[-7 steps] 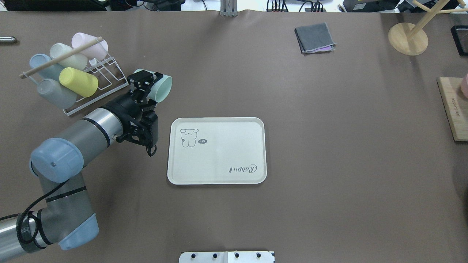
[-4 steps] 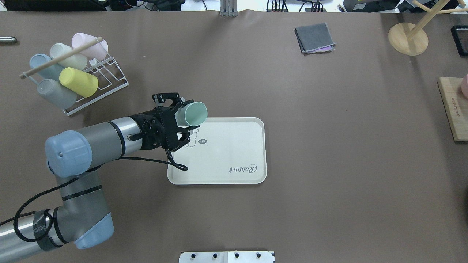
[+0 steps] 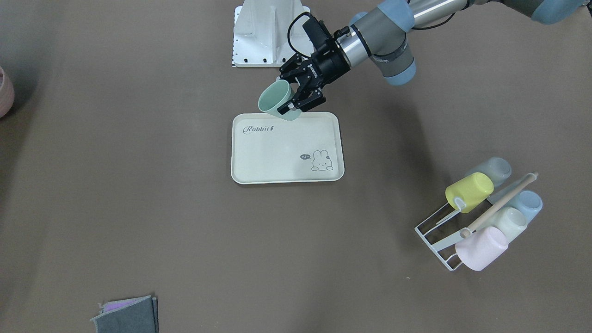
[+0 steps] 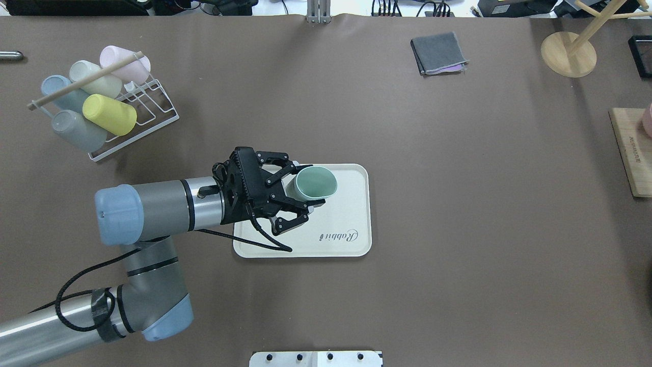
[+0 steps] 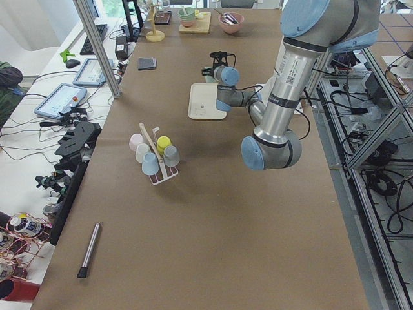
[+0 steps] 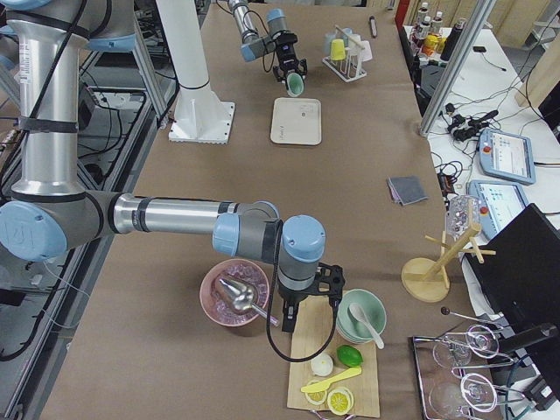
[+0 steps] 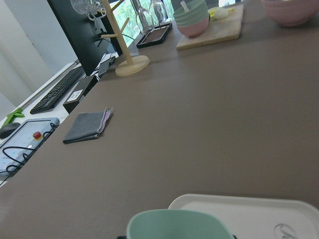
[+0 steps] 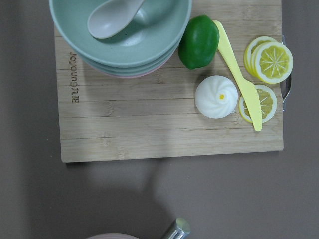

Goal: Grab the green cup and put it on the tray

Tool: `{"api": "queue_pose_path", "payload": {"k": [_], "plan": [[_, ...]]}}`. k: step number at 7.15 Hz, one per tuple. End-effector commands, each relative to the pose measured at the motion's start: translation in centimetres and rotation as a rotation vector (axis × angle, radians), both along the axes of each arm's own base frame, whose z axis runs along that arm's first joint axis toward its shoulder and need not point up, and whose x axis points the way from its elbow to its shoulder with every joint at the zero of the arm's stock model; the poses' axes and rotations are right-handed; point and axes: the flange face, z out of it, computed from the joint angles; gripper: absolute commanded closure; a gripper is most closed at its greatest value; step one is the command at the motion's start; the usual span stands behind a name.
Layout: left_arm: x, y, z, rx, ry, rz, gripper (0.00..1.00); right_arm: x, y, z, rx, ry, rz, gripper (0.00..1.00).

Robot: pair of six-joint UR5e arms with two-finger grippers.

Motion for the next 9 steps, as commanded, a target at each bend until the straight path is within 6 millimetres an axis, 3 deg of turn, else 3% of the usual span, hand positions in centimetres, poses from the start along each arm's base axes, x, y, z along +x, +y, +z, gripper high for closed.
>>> {"api": "queue_pose_path", "payload": {"k": [1,6,9], "plan": [[4.4,-1.9,3.5,-0.111,0.178,0.104,1.0,-1.0,-0.9,-0.6,-0.009,-0.003,-0.023,0.0],[6.0,-3.1,10.2,-0.127,0.172,0.09,1.0,-1.0,-0.2,-0.7,-0.024,-0.005,-0.024,0.0],[6.8,-2.8,9.8,-0.151,0.183,0.101,1.0,-0.9,0.2,-0.3,-0.034,-0.001,-0.024,0.0]]}}
